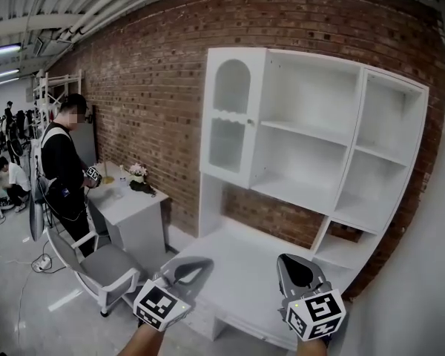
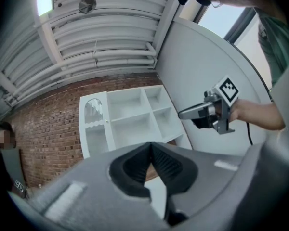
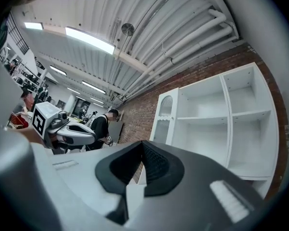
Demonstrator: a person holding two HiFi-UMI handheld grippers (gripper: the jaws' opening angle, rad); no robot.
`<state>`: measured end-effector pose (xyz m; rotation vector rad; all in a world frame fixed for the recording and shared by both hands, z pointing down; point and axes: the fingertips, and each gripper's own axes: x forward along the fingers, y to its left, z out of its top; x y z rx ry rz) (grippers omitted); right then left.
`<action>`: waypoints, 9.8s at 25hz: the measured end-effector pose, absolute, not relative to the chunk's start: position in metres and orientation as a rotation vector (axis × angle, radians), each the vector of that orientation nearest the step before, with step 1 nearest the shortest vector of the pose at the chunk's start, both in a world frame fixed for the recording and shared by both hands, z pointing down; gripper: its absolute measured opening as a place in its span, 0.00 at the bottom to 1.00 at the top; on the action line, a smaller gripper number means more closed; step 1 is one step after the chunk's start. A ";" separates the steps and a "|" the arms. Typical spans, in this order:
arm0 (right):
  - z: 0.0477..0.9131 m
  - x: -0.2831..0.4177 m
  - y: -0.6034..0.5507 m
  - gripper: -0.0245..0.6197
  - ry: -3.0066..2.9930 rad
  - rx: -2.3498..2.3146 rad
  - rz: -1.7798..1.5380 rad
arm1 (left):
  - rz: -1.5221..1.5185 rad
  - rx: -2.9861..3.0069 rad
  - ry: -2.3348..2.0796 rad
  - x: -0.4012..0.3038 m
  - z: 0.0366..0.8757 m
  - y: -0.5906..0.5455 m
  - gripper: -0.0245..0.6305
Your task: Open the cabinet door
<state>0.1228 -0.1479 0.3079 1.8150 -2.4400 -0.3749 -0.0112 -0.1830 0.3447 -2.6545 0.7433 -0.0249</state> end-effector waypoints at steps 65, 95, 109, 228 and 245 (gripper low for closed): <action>0.313 0.147 -0.338 0.05 -2.380 1.843 -0.361 | 0.012 -2.661 0.685 0.016 0.340 -0.376 0.04; 0.321 0.251 -0.432 0.05 -2.613 1.596 -0.356 | -0.097 -2.561 0.960 0.116 0.343 -0.436 0.04; 0.326 0.253 -0.456 0.05 -2.533 1.678 -0.338 | -0.052 -2.589 0.888 0.113 0.338 -0.475 0.04; 0.322 0.032 -0.543 0.04 -2.680 1.320 -0.475 | -0.051 -2.504 1.091 -0.067 0.324 -0.534 0.04; 0.316 0.055 -0.521 0.04 -2.641 1.371 -0.477 | -0.054 -2.500 1.099 -0.065 0.323 -0.528 0.04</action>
